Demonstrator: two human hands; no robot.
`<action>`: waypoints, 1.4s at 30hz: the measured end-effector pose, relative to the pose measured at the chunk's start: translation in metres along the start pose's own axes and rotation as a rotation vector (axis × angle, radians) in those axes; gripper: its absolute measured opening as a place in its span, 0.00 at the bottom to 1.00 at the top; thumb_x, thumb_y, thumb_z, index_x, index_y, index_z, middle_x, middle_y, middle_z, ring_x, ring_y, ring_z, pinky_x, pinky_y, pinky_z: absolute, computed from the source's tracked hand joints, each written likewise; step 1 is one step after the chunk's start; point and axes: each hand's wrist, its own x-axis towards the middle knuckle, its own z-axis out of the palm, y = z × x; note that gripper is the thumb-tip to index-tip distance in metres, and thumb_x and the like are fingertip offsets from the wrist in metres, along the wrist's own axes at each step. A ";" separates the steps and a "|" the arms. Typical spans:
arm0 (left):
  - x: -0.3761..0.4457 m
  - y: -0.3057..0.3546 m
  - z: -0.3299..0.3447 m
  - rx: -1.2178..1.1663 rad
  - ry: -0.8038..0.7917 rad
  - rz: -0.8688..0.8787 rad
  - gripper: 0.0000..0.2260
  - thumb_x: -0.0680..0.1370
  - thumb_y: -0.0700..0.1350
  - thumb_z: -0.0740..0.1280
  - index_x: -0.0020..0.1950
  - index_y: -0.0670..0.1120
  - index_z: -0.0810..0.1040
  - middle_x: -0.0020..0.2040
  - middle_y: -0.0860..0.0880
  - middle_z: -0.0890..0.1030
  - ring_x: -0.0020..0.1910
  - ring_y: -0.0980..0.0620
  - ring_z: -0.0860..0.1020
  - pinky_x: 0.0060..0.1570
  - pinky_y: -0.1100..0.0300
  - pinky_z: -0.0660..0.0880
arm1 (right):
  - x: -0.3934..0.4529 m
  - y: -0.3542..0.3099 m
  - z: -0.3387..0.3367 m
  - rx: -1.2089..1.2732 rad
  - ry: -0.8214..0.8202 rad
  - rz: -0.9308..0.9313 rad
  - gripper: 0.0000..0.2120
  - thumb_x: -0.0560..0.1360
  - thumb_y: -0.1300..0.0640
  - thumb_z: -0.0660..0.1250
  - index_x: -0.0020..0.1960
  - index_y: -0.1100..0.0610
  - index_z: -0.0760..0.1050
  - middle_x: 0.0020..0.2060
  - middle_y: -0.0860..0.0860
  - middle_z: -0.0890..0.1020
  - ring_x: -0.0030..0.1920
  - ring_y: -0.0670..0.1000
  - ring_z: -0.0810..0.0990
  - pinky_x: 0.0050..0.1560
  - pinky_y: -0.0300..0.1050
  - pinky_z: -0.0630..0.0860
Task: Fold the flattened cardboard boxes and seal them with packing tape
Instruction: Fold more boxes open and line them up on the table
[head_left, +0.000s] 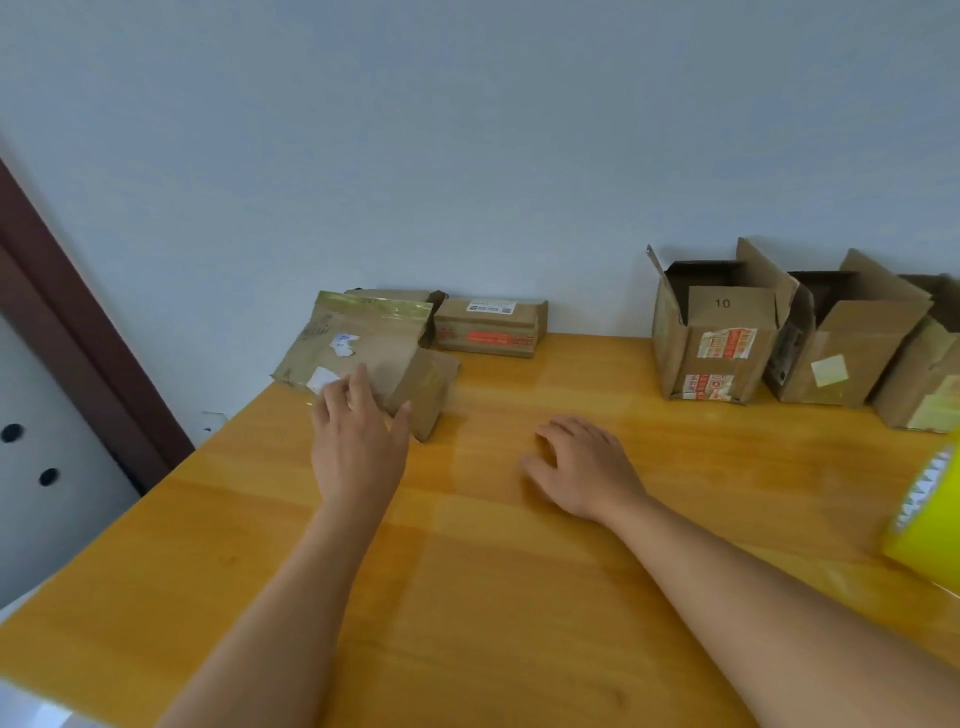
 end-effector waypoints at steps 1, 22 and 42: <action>-0.011 0.002 -0.002 -0.016 -0.005 0.019 0.29 0.80 0.56 0.65 0.76 0.45 0.61 0.68 0.41 0.67 0.67 0.37 0.66 0.55 0.45 0.74 | -0.001 0.001 -0.001 0.043 0.036 -0.016 0.30 0.80 0.35 0.52 0.74 0.52 0.68 0.76 0.49 0.66 0.76 0.52 0.61 0.76 0.54 0.56; -0.050 0.121 0.036 -0.583 -0.515 0.001 0.27 0.81 0.46 0.67 0.78 0.48 0.60 0.73 0.48 0.68 0.68 0.49 0.72 0.61 0.57 0.71 | -0.068 0.043 -0.039 0.486 0.234 0.026 0.26 0.78 0.42 0.64 0.71 0.49 0.60 0.60 0.45 0.74 0.54 0.46 0.76 0.44 0.37 0.72; 0.020 0.157 0.125 -0.665 -0.530 -0.049 0.23 0.81 0.40 0.66 0.74 0.49 0.66 0.67 0.49 0.75 0.62 0.52 0.74 0.61 0.56 0.74 | 0.015 0.056 -0.034 0.520 0.341 0.350 0.29 0.80 0.50 0.62 0.78 0.53 0.57 0.77 0.50 0.61 0.71 0.52 0.68 0.60 0.43 0.71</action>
